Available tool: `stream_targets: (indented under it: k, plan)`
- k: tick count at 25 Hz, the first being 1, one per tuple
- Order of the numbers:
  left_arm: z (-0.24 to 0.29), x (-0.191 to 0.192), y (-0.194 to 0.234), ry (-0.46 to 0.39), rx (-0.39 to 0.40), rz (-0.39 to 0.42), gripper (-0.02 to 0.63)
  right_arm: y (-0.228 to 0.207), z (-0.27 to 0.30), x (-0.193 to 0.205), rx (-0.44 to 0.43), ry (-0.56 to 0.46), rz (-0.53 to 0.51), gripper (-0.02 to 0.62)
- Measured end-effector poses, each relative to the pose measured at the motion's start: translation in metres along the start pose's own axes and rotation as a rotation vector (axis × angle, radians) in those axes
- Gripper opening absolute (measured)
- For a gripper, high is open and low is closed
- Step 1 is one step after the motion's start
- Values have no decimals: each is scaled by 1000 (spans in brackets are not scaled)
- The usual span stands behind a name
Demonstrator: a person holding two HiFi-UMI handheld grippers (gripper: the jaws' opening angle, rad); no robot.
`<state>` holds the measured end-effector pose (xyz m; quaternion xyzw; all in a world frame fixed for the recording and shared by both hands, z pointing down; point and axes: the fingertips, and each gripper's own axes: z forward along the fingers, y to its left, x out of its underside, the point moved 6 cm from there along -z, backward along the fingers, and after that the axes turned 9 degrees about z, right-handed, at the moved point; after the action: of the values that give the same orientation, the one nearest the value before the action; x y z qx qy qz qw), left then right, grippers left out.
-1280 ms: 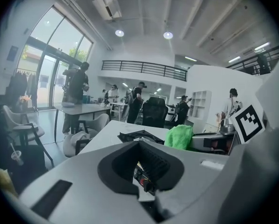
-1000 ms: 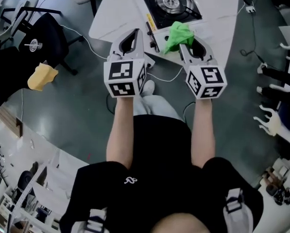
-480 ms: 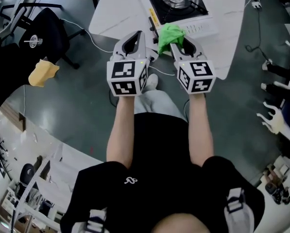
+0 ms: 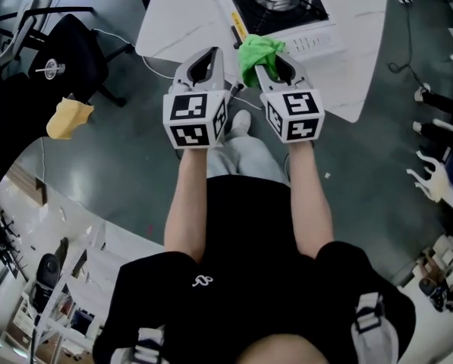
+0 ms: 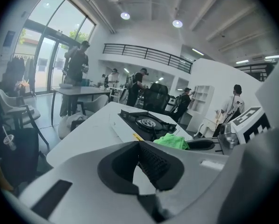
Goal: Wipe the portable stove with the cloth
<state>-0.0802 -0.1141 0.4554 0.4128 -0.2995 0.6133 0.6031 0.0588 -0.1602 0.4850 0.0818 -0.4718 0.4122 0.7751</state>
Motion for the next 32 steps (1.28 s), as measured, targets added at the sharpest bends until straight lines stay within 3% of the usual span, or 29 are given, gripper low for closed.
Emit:
stream_targets:
  k: [15,32]
  plan:
    - [24,-8,-17,30,42,41,0,-35,-12,-1,-5,-87,211,103]
    - [48,-11,-55,57,111,81,0,-119,-39,3,147,-167,332,107]
